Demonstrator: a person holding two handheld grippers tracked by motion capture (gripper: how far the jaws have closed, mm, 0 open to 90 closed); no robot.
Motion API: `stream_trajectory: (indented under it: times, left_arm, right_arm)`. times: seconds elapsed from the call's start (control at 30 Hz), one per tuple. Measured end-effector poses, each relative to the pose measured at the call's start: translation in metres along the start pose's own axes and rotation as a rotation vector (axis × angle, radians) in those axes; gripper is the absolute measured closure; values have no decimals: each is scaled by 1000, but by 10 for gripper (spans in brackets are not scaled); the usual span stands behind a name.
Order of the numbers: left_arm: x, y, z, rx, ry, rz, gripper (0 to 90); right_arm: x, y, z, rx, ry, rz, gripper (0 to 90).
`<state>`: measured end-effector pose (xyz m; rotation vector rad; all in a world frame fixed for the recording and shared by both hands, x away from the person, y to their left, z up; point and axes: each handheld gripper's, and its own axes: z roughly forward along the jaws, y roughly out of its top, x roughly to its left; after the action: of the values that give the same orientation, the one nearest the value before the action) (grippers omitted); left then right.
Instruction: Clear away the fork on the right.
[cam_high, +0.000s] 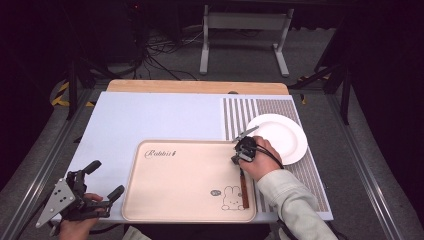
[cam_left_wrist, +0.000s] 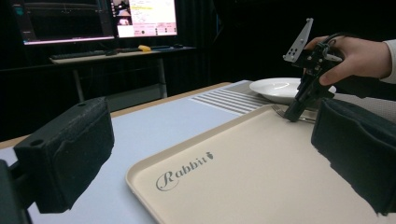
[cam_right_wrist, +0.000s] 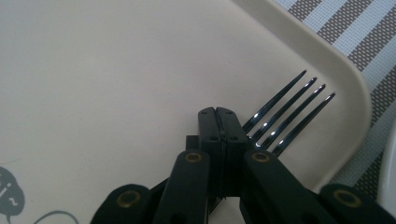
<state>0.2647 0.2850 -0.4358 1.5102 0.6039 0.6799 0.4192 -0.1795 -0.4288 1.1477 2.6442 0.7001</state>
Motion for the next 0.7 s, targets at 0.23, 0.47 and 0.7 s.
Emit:
stream_trajectory:
  times: [0.23,0.47,0.7]
  left_arm:
    - [0,0,0,0,1,-1,1]
    - [0,0,0,0,0,0,1]
    - [0,0,0,0,1,3,1]
  right_arm:
    - [-2,-2,-2,11,-13,11,900]
    - [-2,-3,-4,-19,-5,46,872]
    - [1,1,-19,-132,-9,0,575]
